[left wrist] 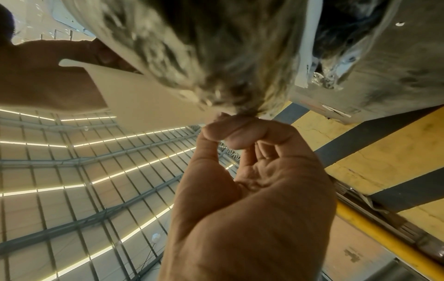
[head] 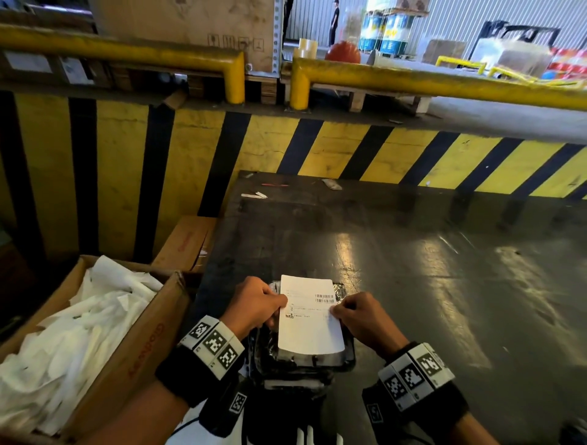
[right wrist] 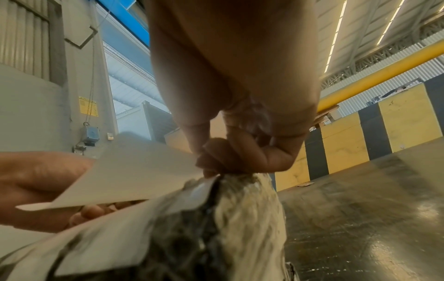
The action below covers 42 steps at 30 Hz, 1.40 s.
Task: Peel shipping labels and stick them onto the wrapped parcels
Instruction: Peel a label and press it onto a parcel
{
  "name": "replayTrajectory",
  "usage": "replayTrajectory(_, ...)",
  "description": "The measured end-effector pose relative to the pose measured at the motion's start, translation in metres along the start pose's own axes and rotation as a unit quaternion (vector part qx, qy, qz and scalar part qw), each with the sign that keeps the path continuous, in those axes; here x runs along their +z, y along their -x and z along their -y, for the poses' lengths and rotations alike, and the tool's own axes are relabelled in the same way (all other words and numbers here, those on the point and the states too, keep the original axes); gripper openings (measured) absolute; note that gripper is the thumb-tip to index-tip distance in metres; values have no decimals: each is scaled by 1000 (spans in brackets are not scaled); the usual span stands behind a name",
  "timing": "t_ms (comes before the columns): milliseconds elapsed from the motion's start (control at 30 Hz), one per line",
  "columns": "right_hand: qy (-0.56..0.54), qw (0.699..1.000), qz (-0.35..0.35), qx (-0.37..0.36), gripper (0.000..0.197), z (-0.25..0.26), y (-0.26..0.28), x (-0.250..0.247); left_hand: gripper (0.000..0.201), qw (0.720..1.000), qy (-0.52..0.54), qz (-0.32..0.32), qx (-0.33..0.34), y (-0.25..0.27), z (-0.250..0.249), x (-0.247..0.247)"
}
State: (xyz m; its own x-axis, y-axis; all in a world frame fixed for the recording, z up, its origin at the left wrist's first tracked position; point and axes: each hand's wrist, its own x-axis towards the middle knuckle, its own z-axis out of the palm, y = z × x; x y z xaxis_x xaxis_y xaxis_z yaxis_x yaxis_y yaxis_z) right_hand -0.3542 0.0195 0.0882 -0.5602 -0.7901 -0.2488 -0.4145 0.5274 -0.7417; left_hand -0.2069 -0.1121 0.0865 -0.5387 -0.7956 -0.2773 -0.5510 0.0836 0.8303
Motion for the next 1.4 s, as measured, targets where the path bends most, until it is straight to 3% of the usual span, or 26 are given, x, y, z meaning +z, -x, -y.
replayTrajectory(233, 79, 997, -19, -10, 39, 4, 1, 1, 17, 998, -64, 13, 1, 1, -5, -1)
replayTrajectory(400, 152, 988, -19, -25, 19, 6, 0, 3, 17, 991, -130, 14, 21, 2, -7, -1)
replayTrajectory(467, 205, 978, -36, -27, 22, 8, 0, 2, 22, 988, -151, 9, 38, 2, -5, -3)
replayTrajectory(600, 313, 945, -87, -33, 33, 5, 3, 1, 23, 979, -163, -19, 119, 14, 10, -4)
replayTrajectory(667, 316, 938, -122, -78, 38, -4, 10, 3, 20, 954, -199, -50, 219, 23, 25, -1)
replayTrajectory(767, 301, 937, -89, -157, 71, -27, 28, 16, 75, 909, -285, 10, 303, 32, 49, 8)
replayTrajectory(800, 297, 938, -59, -169, 80, -36, 35, 24, 88, 900, -311, 32, 305, 34, 56, 11)
replayTrajectory(867, 289, 940, -37, -180, 83, -52, 45, 36, 91, 899, -319, 52, 297, 36, 68, 18)
replayTrajectory(967, 281, 938, -71, -190, 73, -63, 51, 43, 86, 910, -296, 53, 284, 34, 73, 22)
replayTrajectory(1100, 347, 904, -67, -241, 59, -60, 54, 47, 90, 906, -306, 62, 284, 34, 75, 22)
replayTrajectory(1300, 359, 912, -12, -199, 106, -36, 13, 18, 89, 909, -300, 75, 280, 36, 72, 21)
replayTrajectory(1367, 365, 913, 3, -184, 109, -28, -5, 11, 83, 913, -294, 77, 272, 35, 73, 21)
replayTrajectory(1400, 369, 913, 15, -174, 101, -24, -13, 9, 81, 914, -292, 78, 272, 35, 74, 21)
